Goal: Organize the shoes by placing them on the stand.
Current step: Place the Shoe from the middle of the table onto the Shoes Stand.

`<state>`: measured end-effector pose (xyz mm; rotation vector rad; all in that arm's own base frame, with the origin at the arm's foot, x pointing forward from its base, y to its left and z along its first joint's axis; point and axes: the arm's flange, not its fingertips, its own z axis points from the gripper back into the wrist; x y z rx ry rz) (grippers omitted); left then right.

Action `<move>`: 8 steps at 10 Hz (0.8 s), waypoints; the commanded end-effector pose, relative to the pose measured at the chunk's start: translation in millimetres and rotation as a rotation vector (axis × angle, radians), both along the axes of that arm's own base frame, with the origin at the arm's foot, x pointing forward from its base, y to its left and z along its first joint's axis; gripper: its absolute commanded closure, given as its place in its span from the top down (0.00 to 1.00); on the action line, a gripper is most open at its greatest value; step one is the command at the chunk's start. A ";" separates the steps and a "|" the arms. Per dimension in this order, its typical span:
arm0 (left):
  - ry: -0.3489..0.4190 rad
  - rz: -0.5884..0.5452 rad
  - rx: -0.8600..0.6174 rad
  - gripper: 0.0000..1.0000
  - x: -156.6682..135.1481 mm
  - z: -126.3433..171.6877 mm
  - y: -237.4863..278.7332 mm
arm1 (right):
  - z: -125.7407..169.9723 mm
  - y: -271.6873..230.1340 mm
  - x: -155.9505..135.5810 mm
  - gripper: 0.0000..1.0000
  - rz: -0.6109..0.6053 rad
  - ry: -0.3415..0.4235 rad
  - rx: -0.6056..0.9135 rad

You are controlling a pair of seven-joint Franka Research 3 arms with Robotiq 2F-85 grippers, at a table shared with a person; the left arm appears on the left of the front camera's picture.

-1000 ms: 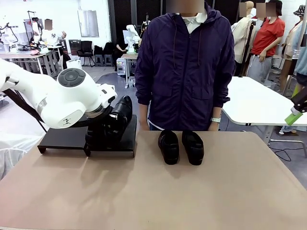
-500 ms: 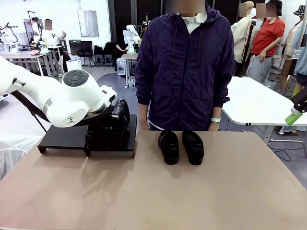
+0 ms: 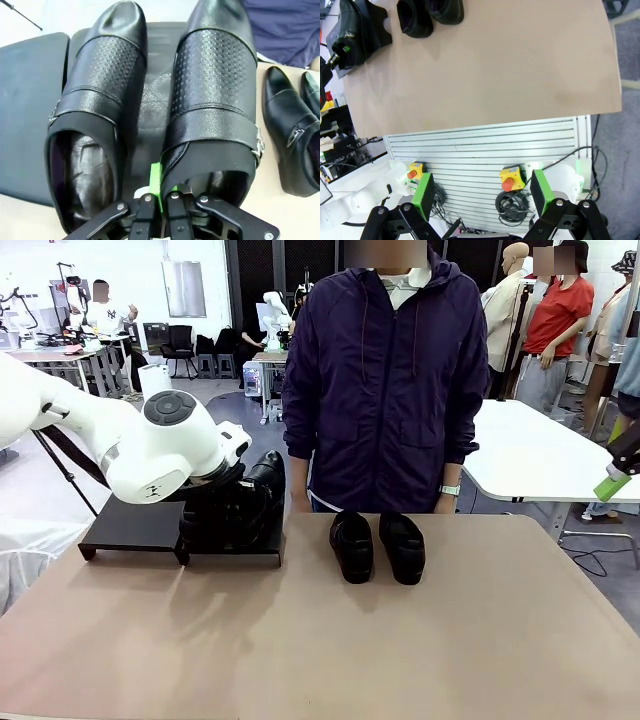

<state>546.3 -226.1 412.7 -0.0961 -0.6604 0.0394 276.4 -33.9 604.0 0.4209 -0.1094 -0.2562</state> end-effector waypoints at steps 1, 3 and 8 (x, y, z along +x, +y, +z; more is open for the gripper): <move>-0.045 0.046 -0.011 0.03 9.3 -7.6 -6.2 | 3.4 -0.2 1.0 1.00 0.016 -0.004 0.016; -0.044 0.067 -0.030 0.05 13.1 -4.0 -5.1 | 3.4 -0.2 1.0 1.00 0.016 -0.004 0.016; -0.016 0.063 -0.030 1.00 16.0 -4.6 -4.9 | 3.4 -0.2 1.0 1.00 0.016 -0.004 0.016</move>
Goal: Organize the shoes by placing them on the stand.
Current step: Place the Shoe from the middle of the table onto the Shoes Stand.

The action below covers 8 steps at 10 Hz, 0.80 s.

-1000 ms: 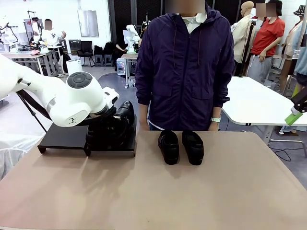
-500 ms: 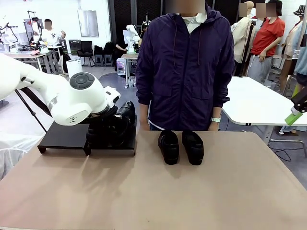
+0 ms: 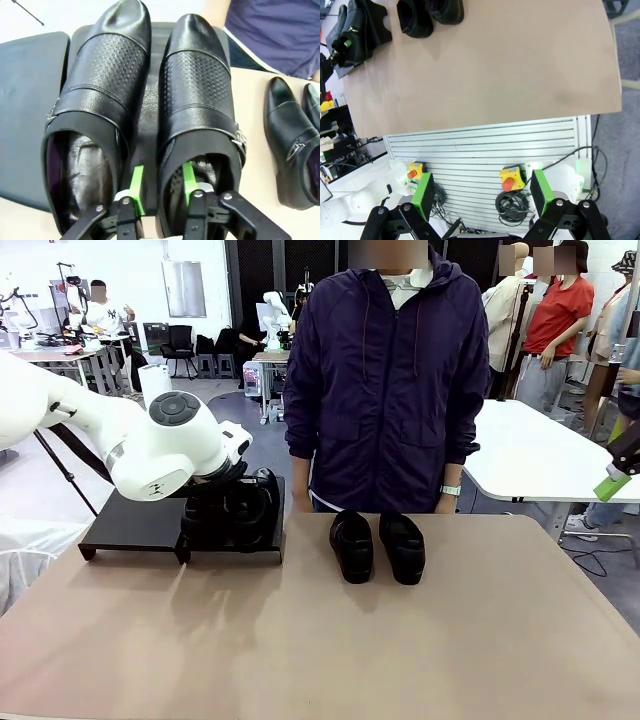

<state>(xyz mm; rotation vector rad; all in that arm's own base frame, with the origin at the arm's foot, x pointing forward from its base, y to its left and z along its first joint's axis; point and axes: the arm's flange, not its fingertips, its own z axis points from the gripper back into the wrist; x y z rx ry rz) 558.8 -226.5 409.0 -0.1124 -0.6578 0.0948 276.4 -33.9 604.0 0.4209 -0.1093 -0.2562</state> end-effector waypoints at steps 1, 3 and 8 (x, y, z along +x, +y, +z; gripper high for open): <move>-0.021 0.020 0.005 1.00 2.6 -0.2 -4.0 | 3.4 -0.2 1.0 1.00 0.016 -0.004 0.016; -0.035 0.003 -0.007 1.00 -2.0 6.8 -1.4 | 3.4 -0.2 1.0 1.00 0.016 -0.004 0.016; -0.104 -0.110 0.044 1.00 -93.5 99.5 23.9 | 3.4 -0.2 1.0 1.00 0.016 -0.004 0.016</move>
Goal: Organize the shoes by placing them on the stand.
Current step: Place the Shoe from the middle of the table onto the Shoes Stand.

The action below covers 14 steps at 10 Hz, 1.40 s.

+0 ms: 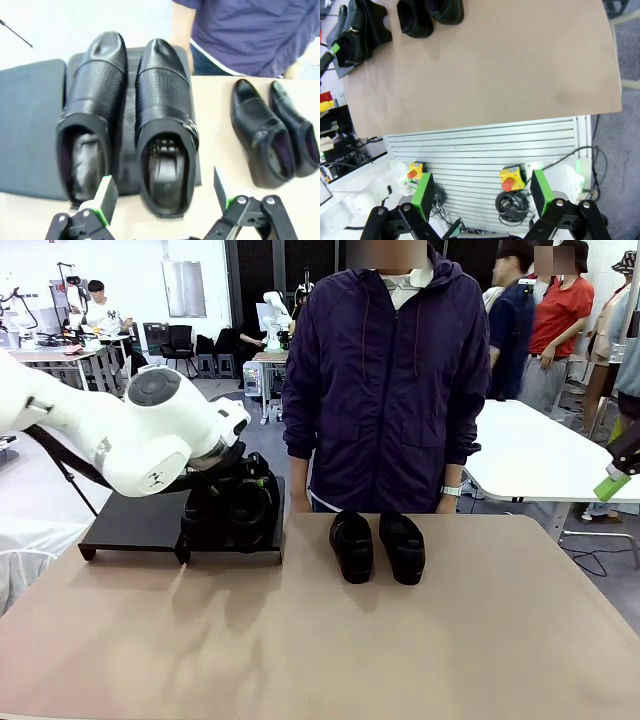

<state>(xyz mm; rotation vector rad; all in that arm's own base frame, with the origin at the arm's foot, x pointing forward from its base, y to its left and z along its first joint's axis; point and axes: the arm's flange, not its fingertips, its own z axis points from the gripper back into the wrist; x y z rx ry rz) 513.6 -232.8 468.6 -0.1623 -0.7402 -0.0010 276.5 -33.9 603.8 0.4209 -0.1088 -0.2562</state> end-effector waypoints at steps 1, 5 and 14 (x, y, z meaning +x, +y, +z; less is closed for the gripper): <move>0.000 -0.056 0.094 1.00 -75.3 64.1 43.4 | 3.5 -0.2 0.9 1.00 0.016 -0.004 0.016; 0.493 -0.283 0.128 1.00 -127.8 132.2 121.7 | 3.5 -0.2 0.9 1.00 0.016 -0.004 0.016; 0.597 -0.394 0.055 1.00 -166.0 144.7 190.4 | 3.5 -0.2 0.9 1.00 0.016 -0.004 0.016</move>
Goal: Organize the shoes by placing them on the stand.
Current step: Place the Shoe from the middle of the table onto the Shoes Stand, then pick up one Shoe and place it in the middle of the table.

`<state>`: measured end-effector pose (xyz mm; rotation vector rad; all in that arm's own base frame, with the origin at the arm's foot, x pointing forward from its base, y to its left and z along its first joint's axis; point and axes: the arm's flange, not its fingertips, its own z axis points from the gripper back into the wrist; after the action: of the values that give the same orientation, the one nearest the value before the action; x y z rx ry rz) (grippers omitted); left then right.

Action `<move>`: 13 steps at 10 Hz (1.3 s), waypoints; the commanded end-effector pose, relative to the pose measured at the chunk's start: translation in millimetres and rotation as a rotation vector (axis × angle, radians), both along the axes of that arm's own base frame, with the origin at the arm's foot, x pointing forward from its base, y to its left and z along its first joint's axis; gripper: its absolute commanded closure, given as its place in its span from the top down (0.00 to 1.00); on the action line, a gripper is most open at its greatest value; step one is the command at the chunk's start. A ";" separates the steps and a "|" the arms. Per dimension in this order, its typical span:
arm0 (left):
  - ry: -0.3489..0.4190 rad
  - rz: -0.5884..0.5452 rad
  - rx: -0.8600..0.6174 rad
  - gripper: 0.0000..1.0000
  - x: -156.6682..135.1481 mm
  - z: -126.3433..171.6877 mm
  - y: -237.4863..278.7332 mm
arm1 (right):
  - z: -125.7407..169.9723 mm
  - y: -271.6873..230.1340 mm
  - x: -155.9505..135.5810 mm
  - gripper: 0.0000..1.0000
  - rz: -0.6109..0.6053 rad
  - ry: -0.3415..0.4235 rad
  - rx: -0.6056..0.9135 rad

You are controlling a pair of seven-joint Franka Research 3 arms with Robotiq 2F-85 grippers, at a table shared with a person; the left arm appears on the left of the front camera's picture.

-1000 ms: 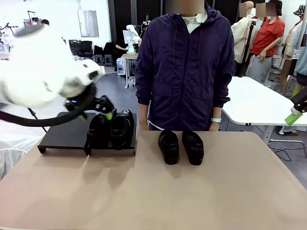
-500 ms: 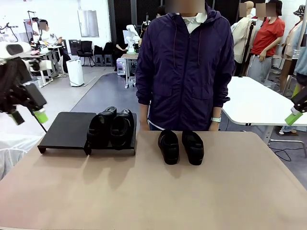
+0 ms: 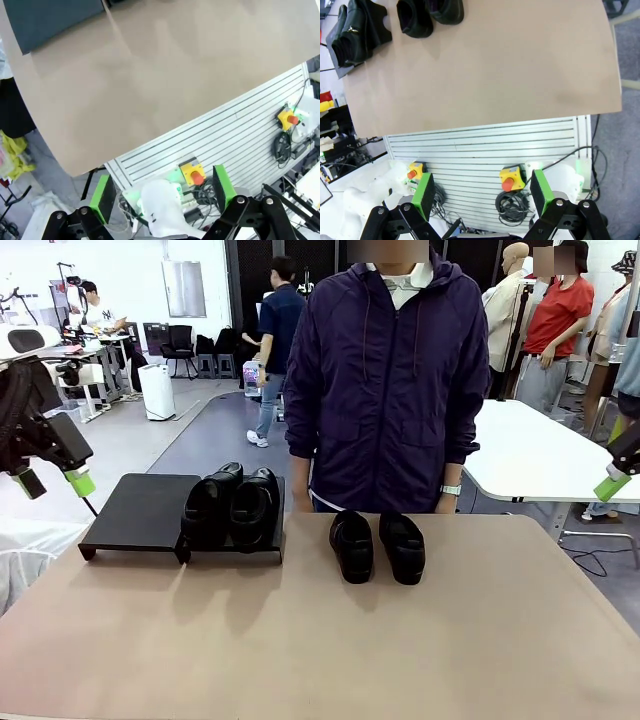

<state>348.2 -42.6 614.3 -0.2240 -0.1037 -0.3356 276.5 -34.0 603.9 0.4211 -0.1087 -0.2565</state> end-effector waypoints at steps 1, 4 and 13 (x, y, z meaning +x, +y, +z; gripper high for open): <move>0.003 0.000 -0.016 1.00 -0.6 -0.9 0.1 | 3.4 0.0 0.9 1.00 0.016 -0.004 0.016; 0.003 0.000 -0.016 1.00 -0.6 -0.9 0.1 | 3.4 0.0 0.9 1.00 0.016 -0.004 0.016; 0.003 0.000 -0.016 1.00 -0.6 -0.9 0.1 | 0.5 16.3 20.1 1.00 0.031 0.015 -0.041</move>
<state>348.2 -42.7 614.3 -0.2236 -0.1037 -0.3352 280.3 -28.4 602.0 0.4085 -0.1006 -0.2485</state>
